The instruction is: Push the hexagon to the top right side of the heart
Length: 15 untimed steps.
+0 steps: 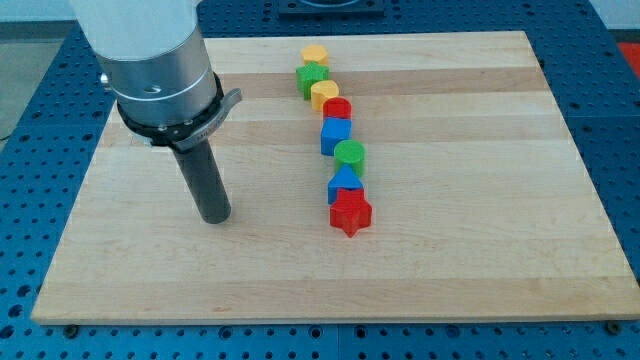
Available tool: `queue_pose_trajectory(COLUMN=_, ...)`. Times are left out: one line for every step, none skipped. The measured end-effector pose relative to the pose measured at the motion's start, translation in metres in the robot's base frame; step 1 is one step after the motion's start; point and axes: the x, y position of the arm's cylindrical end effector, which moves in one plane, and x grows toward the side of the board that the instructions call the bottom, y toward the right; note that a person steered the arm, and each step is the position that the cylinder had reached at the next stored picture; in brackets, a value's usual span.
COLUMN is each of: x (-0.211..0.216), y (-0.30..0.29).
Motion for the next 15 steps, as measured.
queue_pose_trajectory(x=0.000, y=0.000)
queue_pose_trajectory(x=0.014, y=-0.002)
queue_pose_trajectory(x=0.005, y=-0.030)
queue_pose_trajectory(x=-0.051, y=-0.037)
queue_pose_trajectory(x=-0.115, y=-0.039)
queue_pose_trajectory(x=-0.163, y=-0.039)
queue_pose_trajectory(x=-0.205, y=-0.039)
queue_pose_trajectory(x=-0.248, y=-0.021)
queue_pose_trajectory(x=-0.284, y=0.023)
queue_pose_trajectory(x=-0.301, y=0.064)
queue_pose_trajectory(x=-0.291, y=0.082)
queue_pose_trajectory(x=-0.301, y=0.062)
queue_pose_trajectory(x=-0.296, y=0.011)
queue_pose_trajectory(x=-0.267, y=0.000)
queue_pose_trajectory(x=-0.263, y=0.023)
